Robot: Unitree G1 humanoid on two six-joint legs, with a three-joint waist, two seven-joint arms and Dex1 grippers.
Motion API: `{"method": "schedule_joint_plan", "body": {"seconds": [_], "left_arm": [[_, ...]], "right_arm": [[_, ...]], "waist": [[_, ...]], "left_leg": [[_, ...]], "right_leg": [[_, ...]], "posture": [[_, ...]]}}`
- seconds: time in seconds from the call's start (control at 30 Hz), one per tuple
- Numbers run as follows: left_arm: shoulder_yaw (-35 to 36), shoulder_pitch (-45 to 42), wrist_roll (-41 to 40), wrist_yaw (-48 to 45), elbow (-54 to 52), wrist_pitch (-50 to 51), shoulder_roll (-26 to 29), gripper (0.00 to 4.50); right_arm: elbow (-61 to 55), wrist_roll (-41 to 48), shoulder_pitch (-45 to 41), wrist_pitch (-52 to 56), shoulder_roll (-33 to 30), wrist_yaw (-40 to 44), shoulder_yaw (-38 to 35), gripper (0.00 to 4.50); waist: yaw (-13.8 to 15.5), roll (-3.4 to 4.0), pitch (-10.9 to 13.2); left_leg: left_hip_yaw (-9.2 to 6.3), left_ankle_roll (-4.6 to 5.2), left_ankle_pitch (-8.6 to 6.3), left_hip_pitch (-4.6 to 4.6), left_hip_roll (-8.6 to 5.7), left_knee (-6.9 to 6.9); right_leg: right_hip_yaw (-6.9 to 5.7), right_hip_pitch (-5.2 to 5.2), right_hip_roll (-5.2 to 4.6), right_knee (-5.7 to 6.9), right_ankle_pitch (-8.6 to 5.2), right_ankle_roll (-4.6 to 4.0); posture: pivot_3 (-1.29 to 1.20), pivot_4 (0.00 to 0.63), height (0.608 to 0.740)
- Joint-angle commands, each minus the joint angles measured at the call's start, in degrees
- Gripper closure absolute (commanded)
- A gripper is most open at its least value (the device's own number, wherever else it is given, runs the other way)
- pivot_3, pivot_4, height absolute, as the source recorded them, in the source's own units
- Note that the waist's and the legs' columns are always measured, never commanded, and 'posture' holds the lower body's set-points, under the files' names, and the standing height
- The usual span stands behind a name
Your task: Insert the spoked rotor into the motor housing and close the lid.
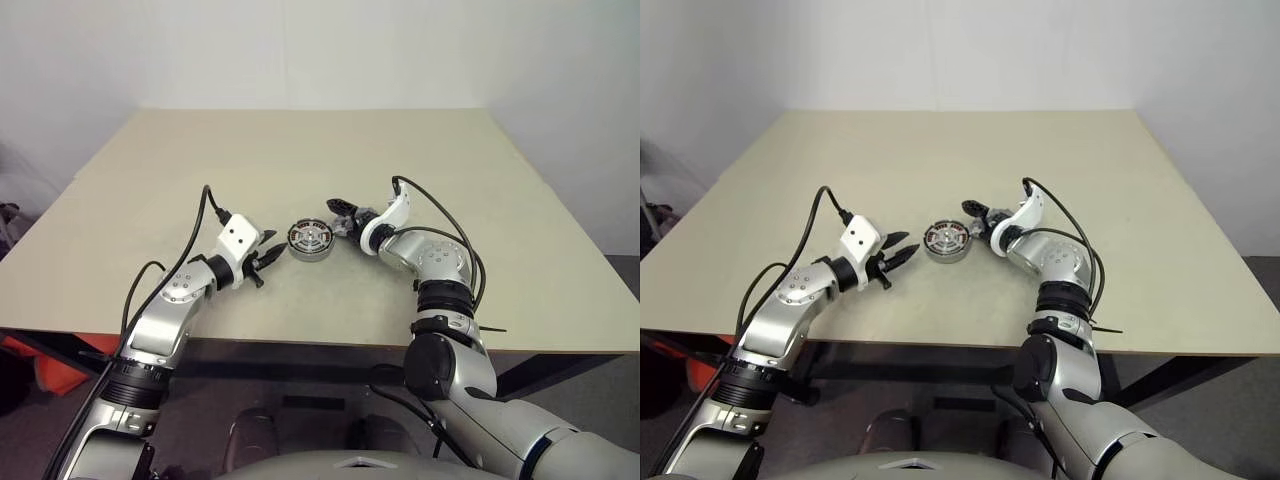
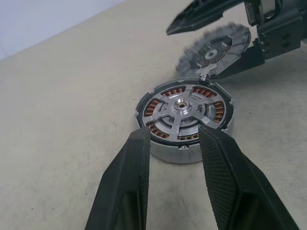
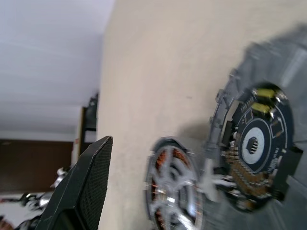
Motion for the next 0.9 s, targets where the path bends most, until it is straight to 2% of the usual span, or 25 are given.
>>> {"method": "schedule_joint_plan", "body": {"seconds": [0.03,0.23,0.37,0.47,0.57,0.67,0.9], "left_arm": [[0.26,0.07,0.32,0.58,-2.14,-0.3,0.09,2.83],[0.54,-0.16,0.22,0.78,-1.67,-0.37,0.17,2.83],[0.88,-0.39,0.17,0.94,-1.51,-0.35,0.36,2.83],[1.16,-0.4,0.11,1.11,-1.6,-0.32,0.54,2.83],[1.5,-0.15,0.03,1.24,-1.85,-0.25,0.73,2.83],[1.67,0.08,-0.02,1.31,-1.89,-0.31,0.84,2.83],[2.73,-0.51,-0.99,1.3,-1.48,0.09,0.8,2.83]], "right_arm": [[-6.32,5.16,-1.73,0.99,0.36,4.68,3.28,0.02],[-15.17,8.56,-0.69,5.58,0.0,10.67,11.45,0.02],[-18.55,7.76,1.44,6.58,-0.66,13.19,17.71,0.02],[-18.27,5.06,2.61,4.4,-1.81,14.41,21.7,0.02],[-18.29,4.63,2.92,3.05,-2.55,15.09,23.2,0.02],[-18.09,4.15,2.89,1.22,-3.23,16.0,24.11,0.02],[-18.54,-4.76,4.43,-12.4,-7.67,22.86,32.86,0.02]], "waist": [[-0.08,0.0,0.0],[-0.08,0.01,0.01],[0.0,0.01,0.01],[0.05,0.01,0.01],[0.08,0.01,0.01],[0.07,0.01,0.01],[0.08,0.0,0.01]], "left_leg": [[0.0,0.04,-0.03,-0.05,0.02,-0.01],[0.01,0.2,-0.26,-0.16,0.02,-0.01],[0.02,0.21,-0.32,-0.07,0.03,-0.03],[0.03,0.18,-0.37,0.18,0.03,-0.09],[0.02,0.14,-0.35,0.18,0.04,-0.04],[0.02,0.09,-0.32,0.18,0.04,0.0],[0.02,0.1,-0.33,0.14,0.04,0.05]], "right_leg": [[0.0,0.0,0.04,-0.18,0.14,0.05],[0.0,0.04,0.09,-0.75,0.44,0.33],[0.0,0.21,0.09,-0.96,0.49,0.39],[0.0,0.69,0.08,-1.05,0.34,0.21],[0.01,0.7,0.08,-1.06,0.2,0.64],[0.03,0.7,0.08,-1.05,0.24,0.7],[0.03,0.7,0.08,-1.05,0.44,0.37]], "posture": [[0.0,0.0,0.74],[0.0,0.0,0.74],[0.0,0.0,0.74],[0.0,0.0,0.74],[0.0,0.0,0.74],[0.0,0.0,0.74],[0.0,0.0,0.74]]}}
